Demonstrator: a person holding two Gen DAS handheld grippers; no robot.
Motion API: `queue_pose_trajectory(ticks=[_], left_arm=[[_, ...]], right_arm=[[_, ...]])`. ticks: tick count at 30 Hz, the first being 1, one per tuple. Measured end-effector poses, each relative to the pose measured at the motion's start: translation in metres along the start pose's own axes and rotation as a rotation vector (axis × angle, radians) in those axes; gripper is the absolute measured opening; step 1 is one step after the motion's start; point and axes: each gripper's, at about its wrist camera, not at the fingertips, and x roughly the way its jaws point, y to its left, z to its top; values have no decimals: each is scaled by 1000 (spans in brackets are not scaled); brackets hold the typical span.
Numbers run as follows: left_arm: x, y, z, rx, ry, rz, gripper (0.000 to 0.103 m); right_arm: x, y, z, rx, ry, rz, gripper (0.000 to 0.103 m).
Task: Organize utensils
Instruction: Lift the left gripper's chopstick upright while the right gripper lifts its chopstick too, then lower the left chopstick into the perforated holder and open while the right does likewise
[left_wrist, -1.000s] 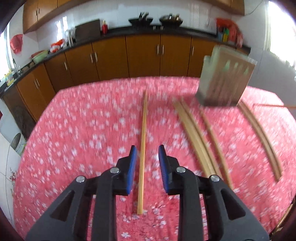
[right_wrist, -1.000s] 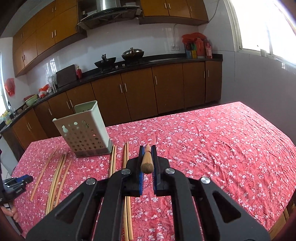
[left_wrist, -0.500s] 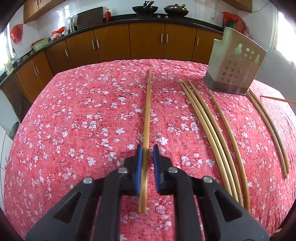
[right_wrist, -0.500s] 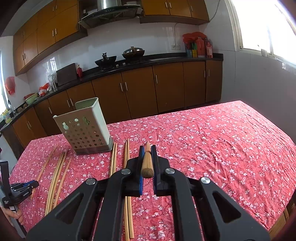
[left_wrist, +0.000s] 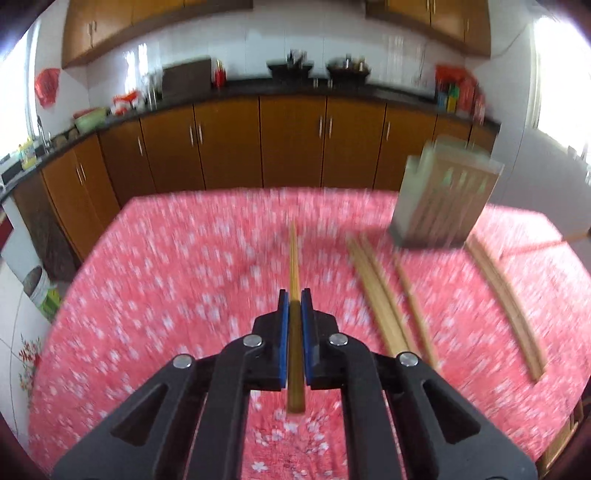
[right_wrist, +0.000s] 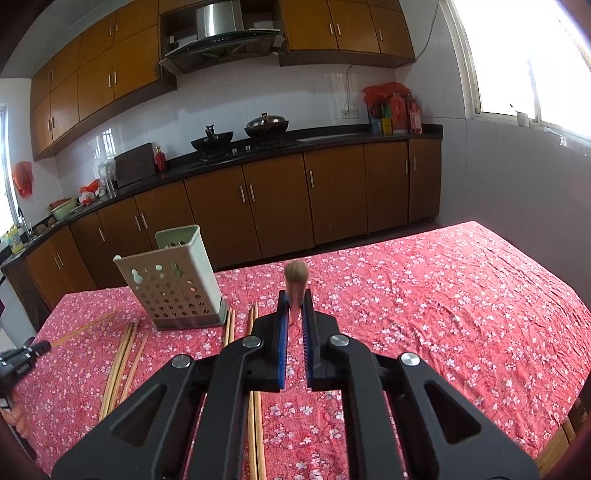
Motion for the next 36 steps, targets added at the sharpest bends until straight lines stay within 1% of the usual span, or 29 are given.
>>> queue_pose_trajectory(ticks=[2, 6, 10, 14, 19, 20, 24, 27, 29, 32, 33, 36], left_arm=[[-19, 1, 15, -13, -69, -9, 8], [-40, 3, 37, -37, -150, -9, 8], [-44, 6, 60, -52, -178, 7, 7], [-53, 7, 93, -76, -222, -1, 7], [-81, -5, 141, -85, -326, -63, 7], [-86, -10, 151, -89, -347, -83, 7], [-98, -30, 180, -111, -407, -156, 7], [-98, -44, 187, -125, -437, -195, 7], [-92, -55, 190, -144, -452, -233, 7], [-77, -70, 190, -149, -453, -261, 7], [-71, -75, 190, -140, -444, -261, 7], [-42, -90, 182, -116, -379, -259, 7]], right_arm=[[-1, 0, 2, 1, -7, 4, 8], [-2, 2, 7, -3, -19, 8, 8], [-1, 5, 22, -11, -44, 10, 8], [-4, 12, 57, -13, -107, 29, 8], [-19, 27, 98, -10, -228, 77, 8], [-22, 31, 108, 0, -256, 102, 8], [-23, 47, 128, 29, -304, 188, 8], [-16, 60, 130, 13, -329, 220, 8], [-8, 67, 128, 2, -326, 233, 8], [12, 76, 123, -12, -285, 241, 8], [20, 78, 120, -15, -263, 239, 8], [38, 82, 110, -25, -203, 232, 8]])
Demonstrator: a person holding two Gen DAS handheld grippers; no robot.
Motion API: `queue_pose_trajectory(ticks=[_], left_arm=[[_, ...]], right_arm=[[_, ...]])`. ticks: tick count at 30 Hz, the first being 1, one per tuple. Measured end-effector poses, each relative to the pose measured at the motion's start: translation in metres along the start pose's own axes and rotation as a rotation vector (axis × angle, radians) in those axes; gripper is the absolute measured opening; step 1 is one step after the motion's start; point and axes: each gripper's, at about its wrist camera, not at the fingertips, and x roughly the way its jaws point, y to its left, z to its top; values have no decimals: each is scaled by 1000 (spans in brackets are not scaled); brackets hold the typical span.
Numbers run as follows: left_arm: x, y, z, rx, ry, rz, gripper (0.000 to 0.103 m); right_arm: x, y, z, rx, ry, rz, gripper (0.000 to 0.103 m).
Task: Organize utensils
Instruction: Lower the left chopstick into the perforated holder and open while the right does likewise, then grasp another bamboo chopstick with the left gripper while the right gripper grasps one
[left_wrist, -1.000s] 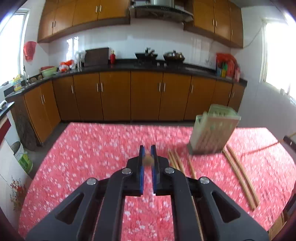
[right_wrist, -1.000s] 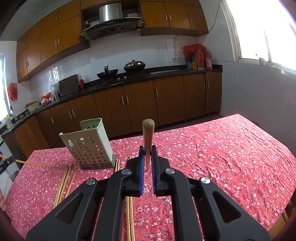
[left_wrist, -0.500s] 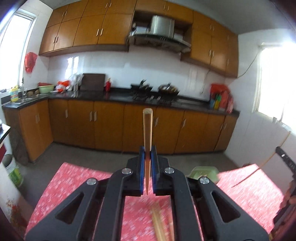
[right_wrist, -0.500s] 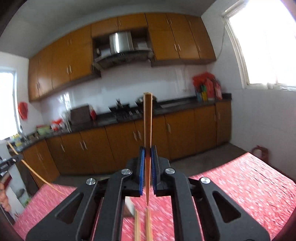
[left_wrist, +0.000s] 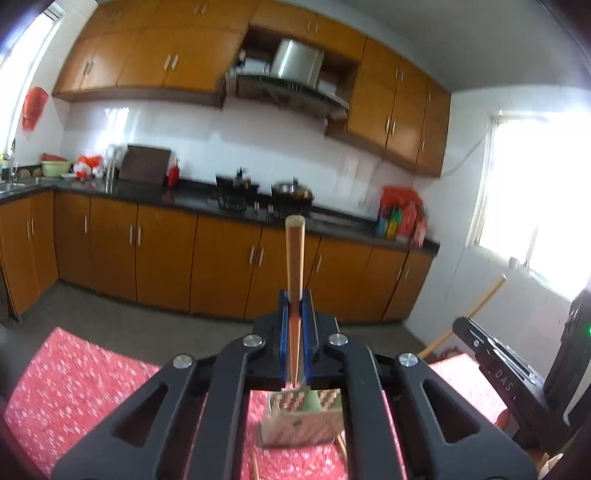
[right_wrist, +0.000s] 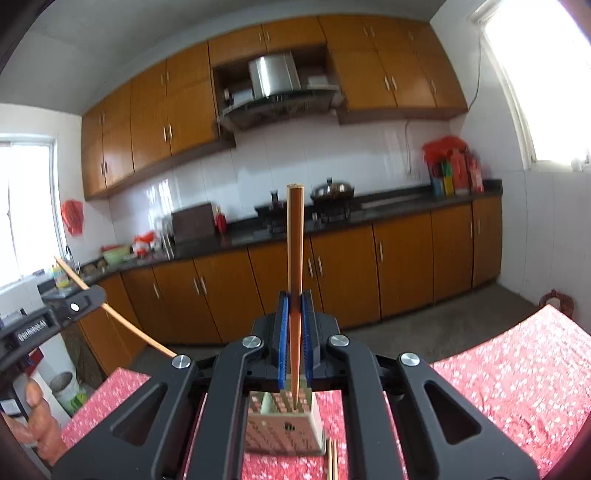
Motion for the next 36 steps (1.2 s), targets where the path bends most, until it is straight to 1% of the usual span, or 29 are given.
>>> queue_pose_trajectory(ticks=[4, 7, 8, 9, 12, 13, 17, 20, 22, 24, 25, 26, 27, 28, 30, 33, 36], left_arm=[[29, -2, -22, 15, 90, 13, 8], [35, 0, -30, 26, 118, 19, 8], [35, 0, -32, 31, 117, 25, 10], [33, 2, -34, 34, 116, 24, 12], [28, 3, -33, 34, 106, 31, 22], [24, 4, -32, 32, 96, 36, 26], [0, 15, -32, 11, 67, 46, 29], [-24, 30, -40, -3, 52, 76, 33], [-37, 41, -50, -2, 62, 109, 34], [-43, 52, -70, 17, 104, 147, 34], [-44, 57, -80, 29, 130, 168, 34], [-42, 63, -93, 38, 167, 185, 34], [-40, 68, -103, 39, 199, 191, 34], [-37, 76, -119, 31, 252, 199, 34], [-31, 87, -142, 4, 332, 197, 33], [-25, 100, -178, -45, 436, 180, 33], [-25, 103, -200, -66, 484, 161, 33]], right_arm=[[8, 0, -13, -10, 61, -2, 8], [7, 4, -16, -16, 71, 2, 9], [5, 4, -16, -20, 76, 4, 9], [4, 3, -16, -23, 77, 2, 13], [-2, 3, -13, -26, 67, -3, 34], [-6, 2, -12, -26, 58, -6, 34], [-29, -8, -10, -5, 34, -22, 34], [-45, -22, -22, -4, 55, -69, 34], [-48, -34, -40, -10, 117, -113, 34], [-42, -43, -60, -10, 201, -128, 33], [-38, -48, -73, -6, 252, -129, 27], [-31, -54, -93, 3, 337, -121, 25], [-27, -57, -105, 9, 385, -115, 20], [-21, -60, -126, 20, 456, -104, 17], [-16, -61, -152, 30, 534, -92, 16], [-13, -61, -182, 38, 603, -92, 14], [-10, -58, -197, 43, 641, -86, 14]])
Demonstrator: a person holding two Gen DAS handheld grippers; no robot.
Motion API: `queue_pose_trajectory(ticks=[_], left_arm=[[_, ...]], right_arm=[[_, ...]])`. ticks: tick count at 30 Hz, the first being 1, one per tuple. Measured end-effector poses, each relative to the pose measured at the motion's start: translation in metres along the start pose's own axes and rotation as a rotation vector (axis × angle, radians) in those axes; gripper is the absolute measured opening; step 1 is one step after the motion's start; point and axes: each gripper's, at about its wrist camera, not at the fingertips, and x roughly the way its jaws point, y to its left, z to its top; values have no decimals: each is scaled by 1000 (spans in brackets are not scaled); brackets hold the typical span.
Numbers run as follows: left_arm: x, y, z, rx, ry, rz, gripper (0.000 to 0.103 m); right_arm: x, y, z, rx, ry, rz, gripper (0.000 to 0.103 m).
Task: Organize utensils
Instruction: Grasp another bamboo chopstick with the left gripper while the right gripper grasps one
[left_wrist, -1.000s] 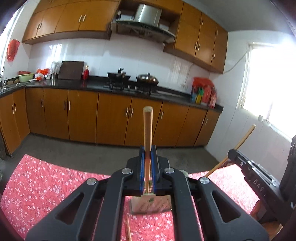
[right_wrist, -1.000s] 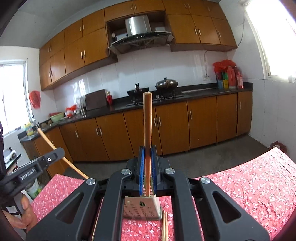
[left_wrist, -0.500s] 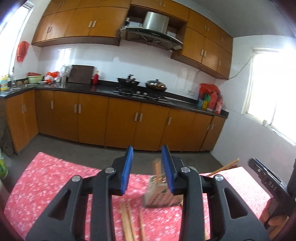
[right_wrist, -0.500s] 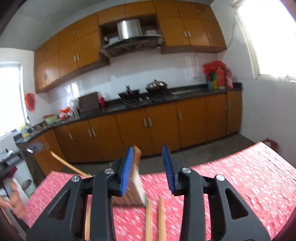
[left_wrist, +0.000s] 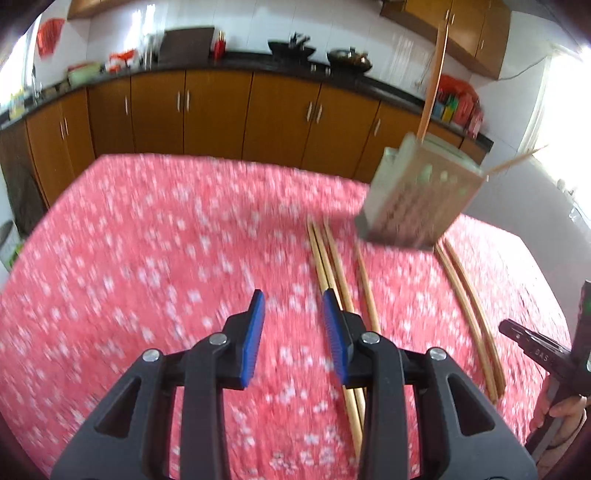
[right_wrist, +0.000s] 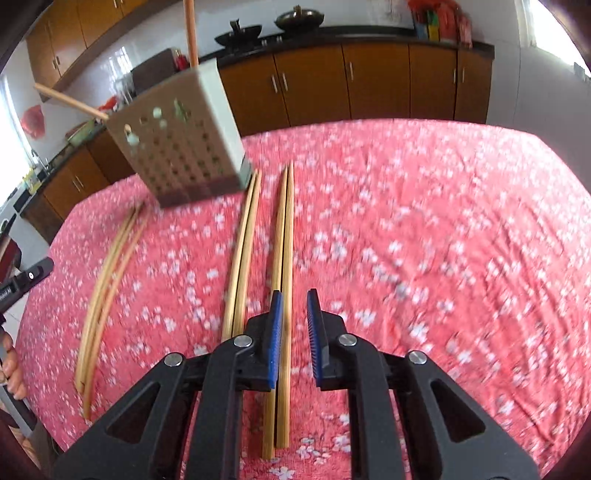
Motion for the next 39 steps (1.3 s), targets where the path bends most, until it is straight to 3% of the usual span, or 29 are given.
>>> queue_pose_trajectory(ticks=[8, 18, 30, 33, 39], left_arm=[[12, -14, -25, 32, 67, -37, 32], [27, -33, -37, 87, 129, -73, 21], [31, -38, -42, 157, 135, 23, 18], [33, -41, -42, 171, 126, 47, 10], [47, -15, -20, 113, 109, 135, 8]], right_arm=[[15, 2, -5, -18, 27, -58, 9], [16, -1, -3, -43, -1, -107, 8], [14, -2, -6, -53, -2, -102, 8], [14, 1, -7, -70, -9, -106, 8], [21, -9, 6, -52, -19, -146, 7]])
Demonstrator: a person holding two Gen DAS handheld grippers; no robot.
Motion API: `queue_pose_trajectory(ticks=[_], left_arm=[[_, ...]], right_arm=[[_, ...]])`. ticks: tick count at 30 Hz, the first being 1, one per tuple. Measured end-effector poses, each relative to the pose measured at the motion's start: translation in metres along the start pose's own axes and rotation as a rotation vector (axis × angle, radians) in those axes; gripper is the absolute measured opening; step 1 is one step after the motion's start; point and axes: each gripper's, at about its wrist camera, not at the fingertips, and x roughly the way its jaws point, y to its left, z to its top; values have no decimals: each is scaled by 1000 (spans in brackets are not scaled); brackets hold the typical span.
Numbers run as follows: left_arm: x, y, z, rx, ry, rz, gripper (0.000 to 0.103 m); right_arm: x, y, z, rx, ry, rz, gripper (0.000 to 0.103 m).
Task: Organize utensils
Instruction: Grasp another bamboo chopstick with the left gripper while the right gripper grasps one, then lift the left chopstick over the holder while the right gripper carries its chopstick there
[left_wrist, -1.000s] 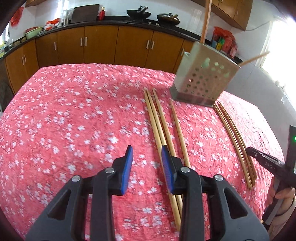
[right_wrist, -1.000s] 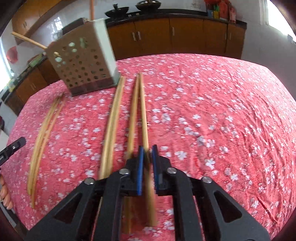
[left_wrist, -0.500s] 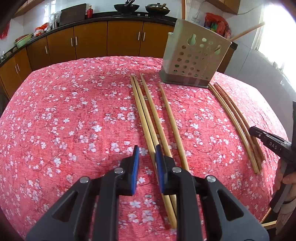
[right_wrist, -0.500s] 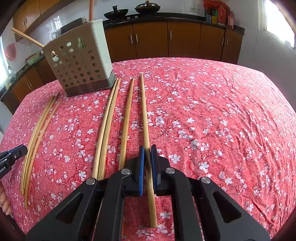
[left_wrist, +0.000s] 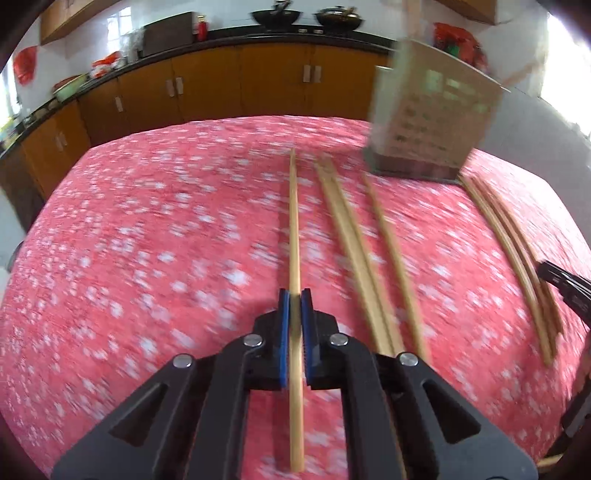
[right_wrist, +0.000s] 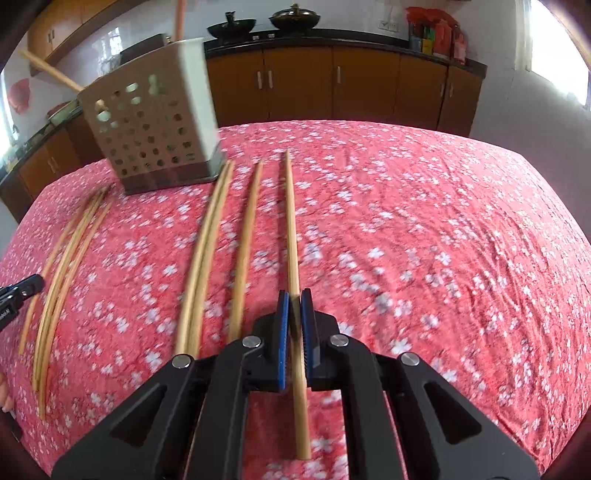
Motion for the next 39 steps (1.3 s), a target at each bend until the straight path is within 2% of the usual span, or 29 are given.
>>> queue_pose_trajectory(ticks=[5, 8, 19, 26, 39], left_arm=[[8, 35, 11, -62, -13, 40, 8], [7, 47, 11, -101, -17, -12, 9], [3, 55, 10, -136, -20, -54, 9], [3, 50, 9, -115, -18, -26, 9], [2, 51, 9, -116, -18, -25, 9]], right_arm=[[9, -21, 10, 76, -5, -12, 7], [10, -22, 10, 78, -4, -7, 8], [12, -20, 10, 76, -5, -11, 8], [12, -20, 10, 77, -5, -10, 8], [12, -20, 10, 79, -6, -8, 8]])
